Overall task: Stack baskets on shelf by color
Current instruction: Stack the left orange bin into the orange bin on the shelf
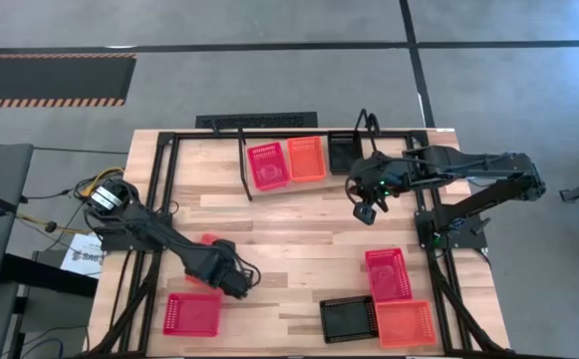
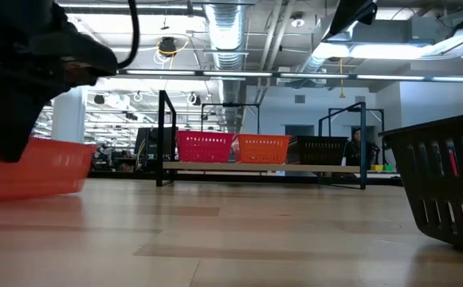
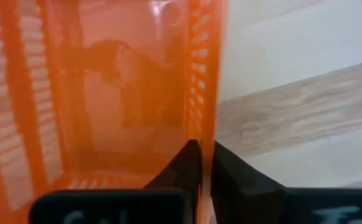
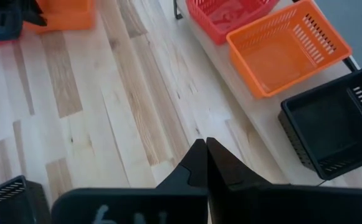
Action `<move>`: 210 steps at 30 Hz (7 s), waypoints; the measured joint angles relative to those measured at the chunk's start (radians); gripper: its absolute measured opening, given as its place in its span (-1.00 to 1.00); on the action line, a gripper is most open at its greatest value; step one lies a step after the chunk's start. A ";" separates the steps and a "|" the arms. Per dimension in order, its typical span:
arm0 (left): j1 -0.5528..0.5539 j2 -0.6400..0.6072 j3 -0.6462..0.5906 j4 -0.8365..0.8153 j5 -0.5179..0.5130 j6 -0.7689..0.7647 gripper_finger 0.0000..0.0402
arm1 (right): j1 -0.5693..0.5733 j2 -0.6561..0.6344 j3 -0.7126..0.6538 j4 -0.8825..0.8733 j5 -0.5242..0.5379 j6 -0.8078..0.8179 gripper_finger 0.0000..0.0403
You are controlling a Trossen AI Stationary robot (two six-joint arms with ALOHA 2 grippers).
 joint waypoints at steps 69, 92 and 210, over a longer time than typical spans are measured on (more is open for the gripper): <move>0.184 0.087 0.627 -0.133 -0.276 1.582 -1.00 | -0.254 0.642 0.690 -0.388 -0.551 -0.571 -0.54; 0.199 0.104 0.602 -0.075 -0.260 1.639 -1.00 | -0.267 0.761 0.758 -0.396 -0.600 -0.611 -0.54; 0.196 -0.071 0.295 -0.619 -0.239 1.273 -0.28 | -0.471 0.213 -0.077 0.390 -0.015 0.438 -1.00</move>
